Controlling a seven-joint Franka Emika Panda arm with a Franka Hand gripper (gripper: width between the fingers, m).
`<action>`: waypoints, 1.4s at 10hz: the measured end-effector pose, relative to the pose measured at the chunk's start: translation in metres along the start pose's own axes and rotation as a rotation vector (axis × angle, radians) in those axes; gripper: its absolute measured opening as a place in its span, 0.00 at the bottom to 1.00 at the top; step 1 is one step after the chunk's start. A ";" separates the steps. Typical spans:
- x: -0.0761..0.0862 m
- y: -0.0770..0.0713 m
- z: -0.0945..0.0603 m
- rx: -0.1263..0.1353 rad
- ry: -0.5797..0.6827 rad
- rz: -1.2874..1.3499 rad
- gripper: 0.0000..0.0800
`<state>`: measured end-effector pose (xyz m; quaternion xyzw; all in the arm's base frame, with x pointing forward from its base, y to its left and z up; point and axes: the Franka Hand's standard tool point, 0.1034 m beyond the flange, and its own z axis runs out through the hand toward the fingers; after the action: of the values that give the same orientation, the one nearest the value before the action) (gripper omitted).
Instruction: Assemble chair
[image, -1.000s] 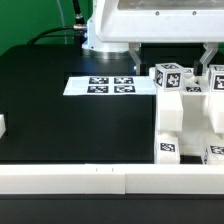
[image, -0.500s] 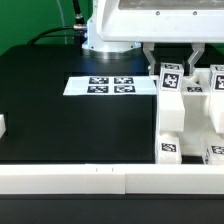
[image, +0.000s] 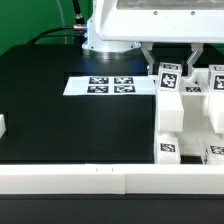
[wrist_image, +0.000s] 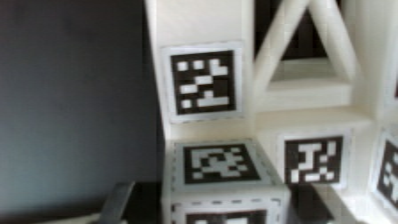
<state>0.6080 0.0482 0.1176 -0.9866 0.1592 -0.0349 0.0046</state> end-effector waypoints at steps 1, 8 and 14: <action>0.000 -0.001 0.000 0.011 0.002 0.120 0.36; 0.001 -0.002 0.001 0.048 -0.020 0.671 0.36; 0.001 -0.002 0.001 0.051 -0.025 0.781 0.68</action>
Offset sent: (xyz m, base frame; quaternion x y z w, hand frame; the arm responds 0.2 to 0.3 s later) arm -0.0038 -0.0013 0.0005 0.0058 -0.0033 0.1793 0.9838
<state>0.6092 0.0500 0.1169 -0.8516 0.5219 -0.0224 0.0440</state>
